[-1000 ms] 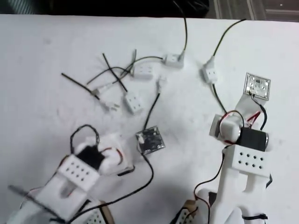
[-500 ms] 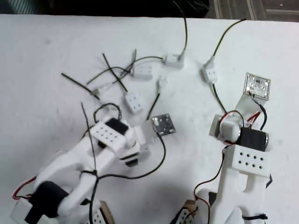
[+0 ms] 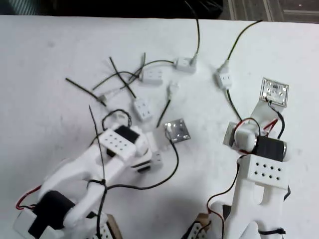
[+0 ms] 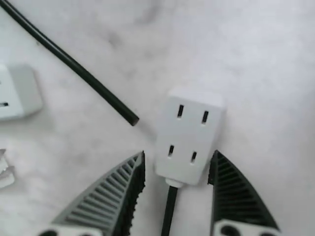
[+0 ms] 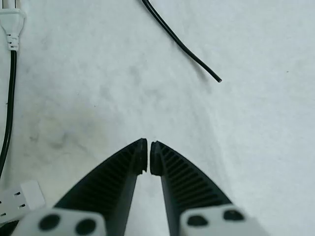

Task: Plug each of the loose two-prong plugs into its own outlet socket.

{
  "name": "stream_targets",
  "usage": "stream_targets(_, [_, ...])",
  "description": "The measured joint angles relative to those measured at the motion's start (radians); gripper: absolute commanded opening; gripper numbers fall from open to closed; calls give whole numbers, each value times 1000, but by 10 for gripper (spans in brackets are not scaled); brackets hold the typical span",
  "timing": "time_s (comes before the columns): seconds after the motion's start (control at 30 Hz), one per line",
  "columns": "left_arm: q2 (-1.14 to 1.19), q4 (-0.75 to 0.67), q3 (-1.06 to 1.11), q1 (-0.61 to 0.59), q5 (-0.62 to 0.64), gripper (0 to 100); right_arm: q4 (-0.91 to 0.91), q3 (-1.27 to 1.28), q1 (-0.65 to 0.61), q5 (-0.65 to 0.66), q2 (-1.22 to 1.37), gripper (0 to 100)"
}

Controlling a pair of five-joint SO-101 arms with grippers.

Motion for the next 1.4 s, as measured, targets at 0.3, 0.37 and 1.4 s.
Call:
stream_targets(0.3, [147,61,-138,2,-35,212,0,0,0,31,0,17])
stream_targets(0.37, [212,107,-198,2,-35,179,0,0,0,35,0,17])
stream_targets(1.4, [-114,224,-109,-147,74,260,0,0,0,41,0,17])
